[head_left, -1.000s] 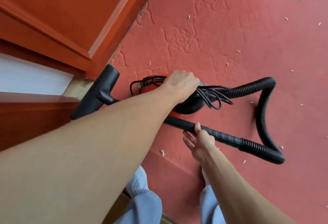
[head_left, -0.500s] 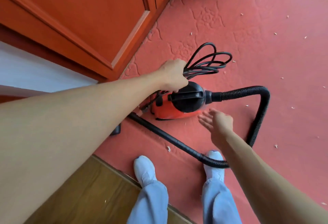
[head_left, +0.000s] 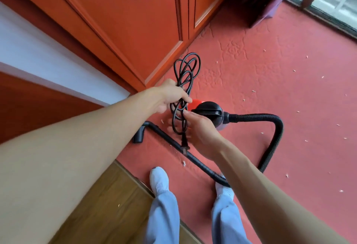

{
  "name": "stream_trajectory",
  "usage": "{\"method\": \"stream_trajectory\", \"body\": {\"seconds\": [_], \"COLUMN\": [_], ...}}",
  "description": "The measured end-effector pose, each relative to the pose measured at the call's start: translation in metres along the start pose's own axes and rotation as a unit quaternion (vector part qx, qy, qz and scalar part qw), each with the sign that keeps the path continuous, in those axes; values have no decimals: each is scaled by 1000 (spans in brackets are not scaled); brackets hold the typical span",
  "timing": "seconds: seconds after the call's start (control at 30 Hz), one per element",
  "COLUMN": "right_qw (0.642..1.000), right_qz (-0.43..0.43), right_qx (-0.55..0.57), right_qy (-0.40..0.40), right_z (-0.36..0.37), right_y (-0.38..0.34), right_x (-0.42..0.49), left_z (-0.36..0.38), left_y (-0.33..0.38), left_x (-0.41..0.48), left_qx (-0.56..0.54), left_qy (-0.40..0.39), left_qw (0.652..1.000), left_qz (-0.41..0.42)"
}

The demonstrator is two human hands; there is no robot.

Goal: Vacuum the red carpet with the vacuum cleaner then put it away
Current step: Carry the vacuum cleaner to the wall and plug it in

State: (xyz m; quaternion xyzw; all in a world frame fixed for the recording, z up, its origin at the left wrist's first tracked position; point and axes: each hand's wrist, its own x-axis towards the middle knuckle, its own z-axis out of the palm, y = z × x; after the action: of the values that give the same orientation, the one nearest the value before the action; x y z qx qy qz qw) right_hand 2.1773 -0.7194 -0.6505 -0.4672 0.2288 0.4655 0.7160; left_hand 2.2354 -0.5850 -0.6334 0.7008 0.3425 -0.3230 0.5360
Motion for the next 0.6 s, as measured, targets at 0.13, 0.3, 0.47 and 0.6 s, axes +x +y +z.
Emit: {"method": "stream_trajectory", "body": {"seconds": [0.13, 0.3, 0.47, 0.6], "right_qw": [999, 985, 962, 941], "right_qz": [-33, -30, -60, -108], "right_qx": [-1, -90, -175, -212], "right_qy": [-2, 143, 202, 242], "right_z": [8, 2, -13, -23], "right_y": [-7, -33, -55, -94], "right_x": [-33, -85, -143, -192], "left_z": [3, 12, 21, 17], "left_y": [3, 2, -3, 10], "left_x": [-25, -66, -114, -154], "left_qx": [-35, -45, -61, -71], "left_qy": [23, 48, 85, 105], "left_qw": [999, 997, 993, 989], "left_qz": [-7, -30, -62, -78]}}
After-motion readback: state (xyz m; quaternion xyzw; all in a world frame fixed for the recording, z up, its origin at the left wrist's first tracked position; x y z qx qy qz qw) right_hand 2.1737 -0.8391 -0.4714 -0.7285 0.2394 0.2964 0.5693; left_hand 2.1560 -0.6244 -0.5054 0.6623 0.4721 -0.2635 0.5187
